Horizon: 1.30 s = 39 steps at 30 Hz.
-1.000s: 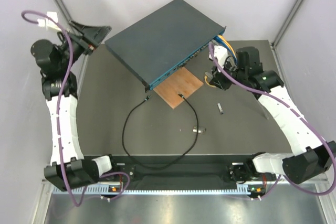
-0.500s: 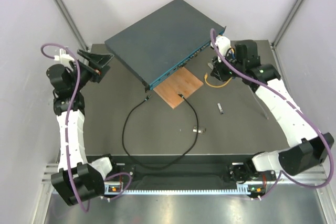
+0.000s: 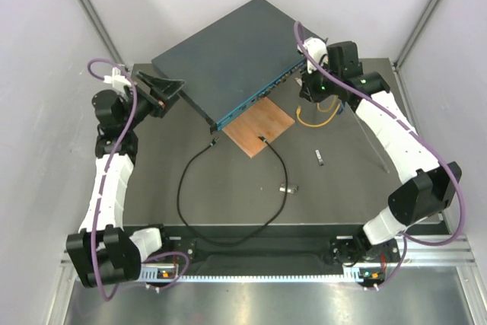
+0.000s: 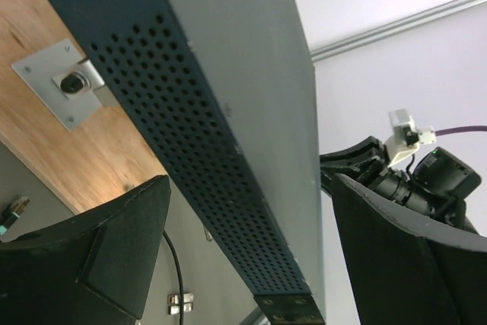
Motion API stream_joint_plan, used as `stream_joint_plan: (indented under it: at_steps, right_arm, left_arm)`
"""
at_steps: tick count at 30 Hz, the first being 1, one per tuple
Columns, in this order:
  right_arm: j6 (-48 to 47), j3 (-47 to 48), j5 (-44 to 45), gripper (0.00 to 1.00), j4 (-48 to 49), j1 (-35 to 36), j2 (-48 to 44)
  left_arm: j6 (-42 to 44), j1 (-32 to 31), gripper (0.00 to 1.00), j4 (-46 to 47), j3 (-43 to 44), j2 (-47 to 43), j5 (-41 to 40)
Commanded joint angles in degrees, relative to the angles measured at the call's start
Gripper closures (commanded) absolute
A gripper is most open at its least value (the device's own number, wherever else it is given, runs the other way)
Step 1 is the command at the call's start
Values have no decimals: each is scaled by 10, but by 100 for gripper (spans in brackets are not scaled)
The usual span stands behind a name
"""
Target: Insert the plug into the switch port
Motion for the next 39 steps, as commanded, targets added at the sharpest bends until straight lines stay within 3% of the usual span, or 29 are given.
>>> stream_joint_plan:
  at_steps: [1, 12, 16, 17, 20, 27, 31, 39]
  right_arm:
    - [4, 39, 2, 100, -1, 2, 10]
    - [0, 89, 31, 100, -26, 8, 59]
    - [-4, 99, 33, 100, -32, 8, 72]
    - [-4, 100, 32, 100, -30, 8, 72]
    - [-5, 105, 31, 100, -30, 8, 78]
    - [-10, 116, 30, 100, -23, 8, 87]
    - [-11, 125, 25, 100, -24, 8, 91]
    - [-8, 145, 12, 100, -32, 9, 99]
  left_arm:
    - [9, -24, 9, 60, -8, 13, -20]
    - [10, -61, 31, 85, 10, 53, -28]
    - [10, -64, 47, 91, 11, 60, -27]
    - [11, -65, 57, 91, 11, 62, -27]
    - [12, -66, 70, 92, 13, 64, -27]
    - [15, -66, 89, 88, 14, 62, -27]
    - [16, -66, 95, 87, 13, 62, -27]
    - [19, -67, 98, 86, 15, 63, -30]
